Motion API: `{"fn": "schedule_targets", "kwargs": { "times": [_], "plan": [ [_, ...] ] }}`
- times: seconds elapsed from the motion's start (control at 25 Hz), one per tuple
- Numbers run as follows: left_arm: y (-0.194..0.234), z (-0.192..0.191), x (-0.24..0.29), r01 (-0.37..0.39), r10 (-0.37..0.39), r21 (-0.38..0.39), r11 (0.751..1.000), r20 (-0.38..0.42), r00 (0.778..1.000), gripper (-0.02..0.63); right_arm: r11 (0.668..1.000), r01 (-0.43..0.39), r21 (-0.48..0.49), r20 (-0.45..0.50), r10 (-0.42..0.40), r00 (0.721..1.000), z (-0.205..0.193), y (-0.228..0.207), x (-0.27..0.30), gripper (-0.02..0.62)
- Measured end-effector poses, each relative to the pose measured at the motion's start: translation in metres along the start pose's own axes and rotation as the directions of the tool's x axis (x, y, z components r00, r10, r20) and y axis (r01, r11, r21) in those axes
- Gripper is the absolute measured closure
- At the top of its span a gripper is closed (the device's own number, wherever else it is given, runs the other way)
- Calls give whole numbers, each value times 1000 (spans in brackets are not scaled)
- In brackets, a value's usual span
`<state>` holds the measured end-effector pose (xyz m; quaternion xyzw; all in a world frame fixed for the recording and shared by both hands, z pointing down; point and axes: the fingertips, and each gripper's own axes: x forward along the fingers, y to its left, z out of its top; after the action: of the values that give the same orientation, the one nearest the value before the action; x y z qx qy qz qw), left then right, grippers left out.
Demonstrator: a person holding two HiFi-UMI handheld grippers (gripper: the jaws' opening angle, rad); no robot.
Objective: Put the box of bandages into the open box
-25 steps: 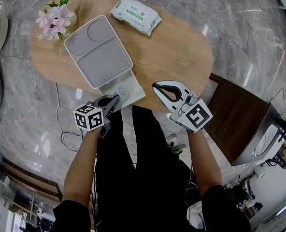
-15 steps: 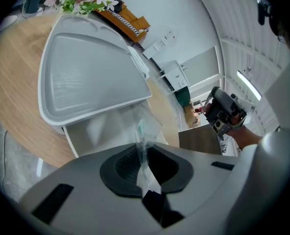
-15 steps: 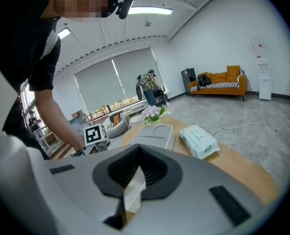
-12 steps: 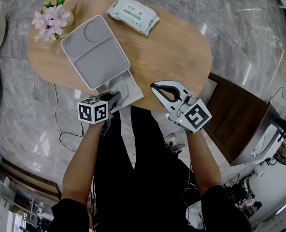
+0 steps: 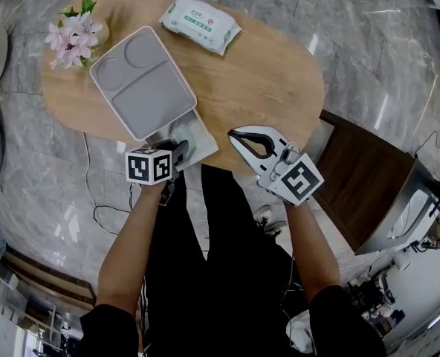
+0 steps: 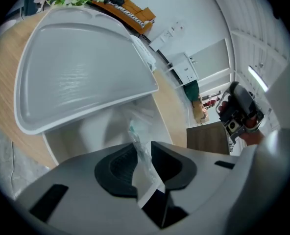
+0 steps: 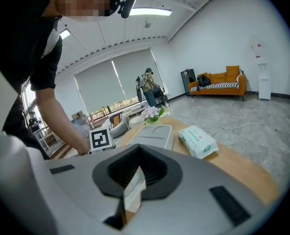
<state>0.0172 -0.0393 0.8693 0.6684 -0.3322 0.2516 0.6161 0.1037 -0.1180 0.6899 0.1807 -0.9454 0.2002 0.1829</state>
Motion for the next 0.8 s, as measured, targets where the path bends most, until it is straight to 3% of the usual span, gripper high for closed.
{"fn": "schedule_targets", "kwargs": {
  "times": [0.52,0.8],
  "plan": [
    [0,-3,-13,-109,112,110,988,-21,993,385,1000,-7,-5,9,7,1000,0,0,2,584],
    [8,-7,-26,-196,211,228,954,-40,977,351,1000,-8,-19,-5,8,1000,0,4,8,584]
  ]
}}
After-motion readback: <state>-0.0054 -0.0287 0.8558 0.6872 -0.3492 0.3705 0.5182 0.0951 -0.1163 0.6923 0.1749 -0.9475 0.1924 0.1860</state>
